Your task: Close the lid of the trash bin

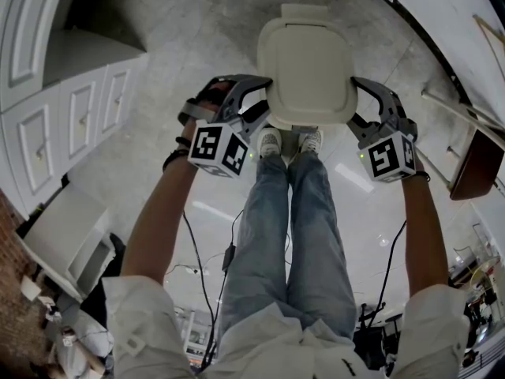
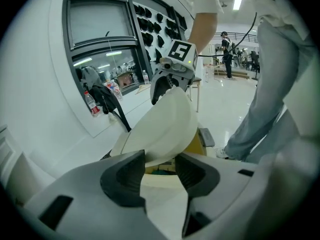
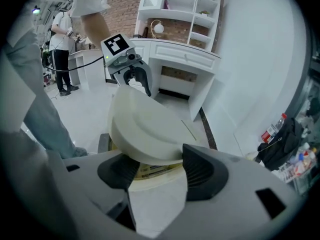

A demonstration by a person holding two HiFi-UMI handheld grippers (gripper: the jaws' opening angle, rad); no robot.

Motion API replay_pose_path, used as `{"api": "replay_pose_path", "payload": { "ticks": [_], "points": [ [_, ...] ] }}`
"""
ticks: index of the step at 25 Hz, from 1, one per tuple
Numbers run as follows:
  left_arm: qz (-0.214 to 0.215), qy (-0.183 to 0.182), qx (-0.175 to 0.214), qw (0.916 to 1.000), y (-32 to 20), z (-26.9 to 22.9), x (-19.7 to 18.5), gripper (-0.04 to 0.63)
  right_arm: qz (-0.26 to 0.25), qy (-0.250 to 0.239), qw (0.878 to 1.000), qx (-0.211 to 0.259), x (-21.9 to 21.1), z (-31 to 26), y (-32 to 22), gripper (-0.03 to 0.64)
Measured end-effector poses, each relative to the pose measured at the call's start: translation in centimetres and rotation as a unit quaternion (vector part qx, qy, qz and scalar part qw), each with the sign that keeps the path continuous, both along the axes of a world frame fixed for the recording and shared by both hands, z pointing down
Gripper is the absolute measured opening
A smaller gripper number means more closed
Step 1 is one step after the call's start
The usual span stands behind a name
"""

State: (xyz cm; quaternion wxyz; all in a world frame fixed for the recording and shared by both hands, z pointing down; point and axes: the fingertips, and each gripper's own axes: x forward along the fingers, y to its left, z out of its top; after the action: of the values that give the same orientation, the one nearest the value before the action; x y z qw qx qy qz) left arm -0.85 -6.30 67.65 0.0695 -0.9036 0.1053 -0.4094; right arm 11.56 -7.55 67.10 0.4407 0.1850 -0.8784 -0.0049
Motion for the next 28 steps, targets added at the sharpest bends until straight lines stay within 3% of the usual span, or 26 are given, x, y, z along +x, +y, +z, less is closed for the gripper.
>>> {"api": "replay_pose_path", "payload": {
  "ticks": [20, 28],
  "points": [
    [0.063, -0.055, -0.018, 0.9963, 2.3, 2.4, 0.0, 0.235, -0.057, 0.032, 0.996, -0.067, -0.2, 2.6, 3.4, 0.408],
    [0.078, -0.062, -0.029, 0.9946, 2.8, 3.1, -0.1, 0.239, -0.072, 0.042, 0.993, -0.079, -0.1, 3.5, 4.1, 0.425]
  ]
}}
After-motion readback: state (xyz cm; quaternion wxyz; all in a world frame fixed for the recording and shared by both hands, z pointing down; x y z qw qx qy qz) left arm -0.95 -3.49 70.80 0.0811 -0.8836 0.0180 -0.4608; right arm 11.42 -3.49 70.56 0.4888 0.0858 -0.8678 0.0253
